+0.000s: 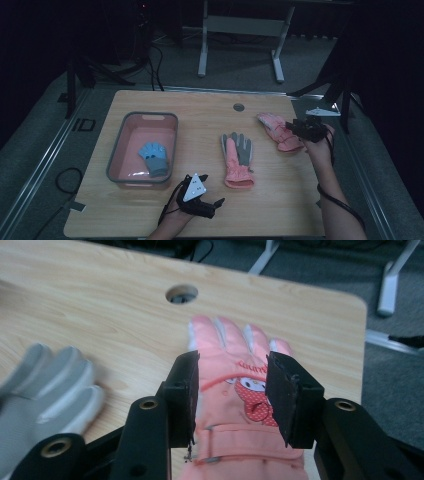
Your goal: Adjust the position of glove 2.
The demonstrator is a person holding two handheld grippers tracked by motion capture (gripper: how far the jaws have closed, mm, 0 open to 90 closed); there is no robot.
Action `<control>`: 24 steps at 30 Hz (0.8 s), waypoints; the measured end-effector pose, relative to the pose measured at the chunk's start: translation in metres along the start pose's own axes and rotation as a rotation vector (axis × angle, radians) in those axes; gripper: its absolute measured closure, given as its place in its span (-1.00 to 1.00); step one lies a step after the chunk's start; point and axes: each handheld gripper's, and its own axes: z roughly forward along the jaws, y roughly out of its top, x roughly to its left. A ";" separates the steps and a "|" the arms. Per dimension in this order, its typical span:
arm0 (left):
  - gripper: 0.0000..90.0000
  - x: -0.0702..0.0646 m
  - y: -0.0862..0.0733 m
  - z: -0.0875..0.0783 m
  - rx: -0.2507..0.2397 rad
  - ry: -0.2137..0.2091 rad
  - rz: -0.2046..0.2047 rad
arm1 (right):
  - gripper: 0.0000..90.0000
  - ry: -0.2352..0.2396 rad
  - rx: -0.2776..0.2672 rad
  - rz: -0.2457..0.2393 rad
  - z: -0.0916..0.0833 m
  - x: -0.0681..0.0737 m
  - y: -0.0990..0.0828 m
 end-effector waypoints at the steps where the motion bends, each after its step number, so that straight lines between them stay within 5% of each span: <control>1: -0.86 0.000 0.000 0.000 0.001 0.000 -0.002 | 0.25 0.006 0.016 -0.006 0.005 -0.003 -0.001; 5: -0.86 -0.001 0.000 0.001 0.003 0.001 -0.005 | 0.25 -0.014 0.092 -0.033 0.027 -0.013 -0.006; 14: -0.86 -0.001 -0.001 0.000 0.000 0.002 -0.019 | 0.12 0.037 0.195 0.046 0.066 -0.036 -0.021; 20: -0.86 0.000 -0.001 0.000 0.003 0.004 -0.017 | 0.47 0.050 0.216 0.047 0.073 -0.032 -0.026; 22: -0.86 -0.001 -0.001 0.000 0.003 0.003 -0.014 | 0.86 0.052 0.214 0.032 0.073 -0.027 -0.027; 24: -0.86 -0.001 -0.001 0.000 0.003 0.002 -0.012 | 0.96 0.029 0.219 0.043 0.073 -0.023 -0.027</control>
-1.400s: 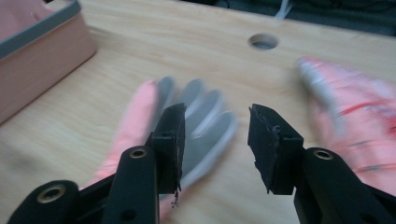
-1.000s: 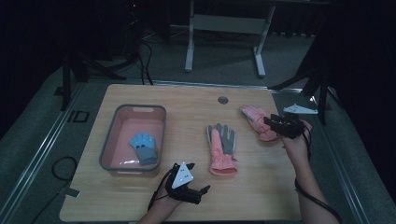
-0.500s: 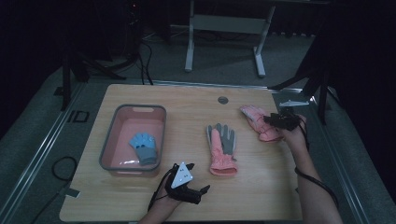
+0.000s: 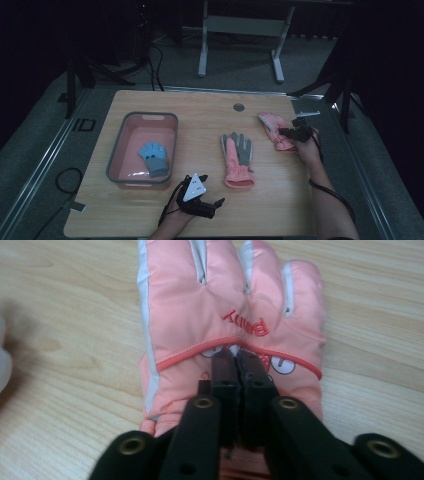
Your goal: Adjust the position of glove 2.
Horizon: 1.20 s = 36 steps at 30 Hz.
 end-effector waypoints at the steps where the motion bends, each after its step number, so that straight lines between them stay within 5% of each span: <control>1: -0.86 0.000 0.000 0.000 0.001 0.000 0.000 | 0.97 -0.015 -0.010 0.002 0.000 0.002 -0.001; 5: -0.86 0.000 0.000 0.000 0.001 -0.001 0.003 | 1.00 -0.031 -0.043 0.089 -0.009 0.004 -0.001; 7: -0.86 0.000 0.000 0.000 0.000 0.000 0.004 | 1.00 -0.056 -0.057 0.085 -0.018 0.008 0.000; 13: -0.86 0.000 0.002 0.000 -0.009 0.000 0.000 | 1.00 -0.114 -0.138 0.151 -0.066 0.022 -0.001; 21: -0.86 -0.002 0.005 -0.001 -0.021 0.001 0.011 | 1.00 -0.133 -0.159 0.204 -0.121 0.062 -0.020; 30: -0.86 -0.001 0.005 -0.001 -0.019 0.020 0.025 | 1.00 -0.154 -0.123 0.186 -0.132 0.111 -0.061; 36: -0.86 -0.002 0.005 -0.002 -0.017 0.021 0.025 | 1.00 -0.181 -0.095 0.188 -0.120 0.120 -0.079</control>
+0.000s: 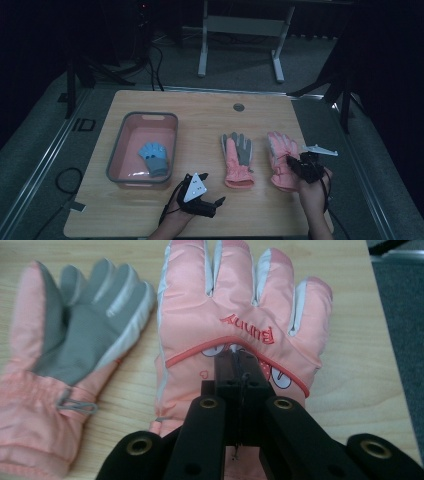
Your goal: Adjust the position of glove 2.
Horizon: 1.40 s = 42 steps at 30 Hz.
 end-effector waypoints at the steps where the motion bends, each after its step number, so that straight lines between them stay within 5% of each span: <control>1: -0.86 0.000 0.000 0.000 0.000 0.001 0.000 | 1.00 -0.002 0.003 0.008 0.002 -0.001 -0.002; 7: -0.86 0.000 -0.001 0.002 0.006 -0.003 -0.001 | 0.99 -0.009 0.024 0.038 0.017 -0.003 -0.009; 13: -0.86 -0.001 -0.002 0.001 0.010 -0.004 0.004 | 0.98 -0.001 0.060 0.011 0.033 -0.003 -0.018; 20: -0.86 -0.002 -0.002 0.002 0.011 -0.004 0.003 | 0.87 0.000 0.048 -0.007 0.031 -0.002 -0.019; 27: -0.86 -0.002 -0.002 0.001 0.008 -0.004 0.000 | 0.56 0.109 0.014 -0.054 0.017 -0.013 -0.011; 29: -0.86 -0.002 -0.002 0.001 0.007 -0.007 0.000 | 0.51 0.138 -0.011 -0.098 0.012 -0.017 -0.010; 31: -0.86 -0.003 -0.002 0.001 0.007 -0.010 0.003 | 0.46 0.216 -0.043 -0.160 0.009 -0.024 -0.009; 34: -0.86 -0.003 -0.002 0.001 0.005 -0.013 0.003 | 0.32 0.243 -0.069 -0.229 0.007 -0.035 -0.008; 38: -0.86 -0.003 -0.002 0.001 0.003 -0.014 -0.002 | 0.24 0.258 -0.097 -0.241 0.004 -0.052 -0.003; 42: -0.86 -0.003 -0.003 0.001 0.002 -0.011 0.000 | 0.19 0.309 -0.069 -0.243 0.006 -0.062 0.002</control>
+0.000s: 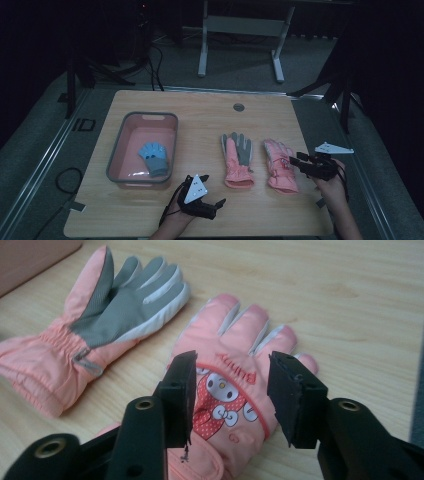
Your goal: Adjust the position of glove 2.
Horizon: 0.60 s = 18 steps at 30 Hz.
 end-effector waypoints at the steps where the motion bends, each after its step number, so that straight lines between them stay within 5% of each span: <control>1: -0.86 0.000 0.000 0.000 0.002 0.002 0.002 | 0.17 0.008 0.010 0.009 0.002 0.000 -0.001; 4: -0.86 -0.001 0.000 -0.001 0.000 0.008 0.005 | 0.13 0.035 0.019 0.038 0.012 0.001 -0.007; 9: -0.86 0.000 -0.001 0.000 0.007 0.008 0.003 | 0.14 -0.021 0.087 0.018 0.035 0.012 -0.017; 18: -0.86 -0.001 -0.002 0.002 0.020 0.006 0.015 | 0.83 -0.074 0.117 0.012 0.048 0.021 -0.024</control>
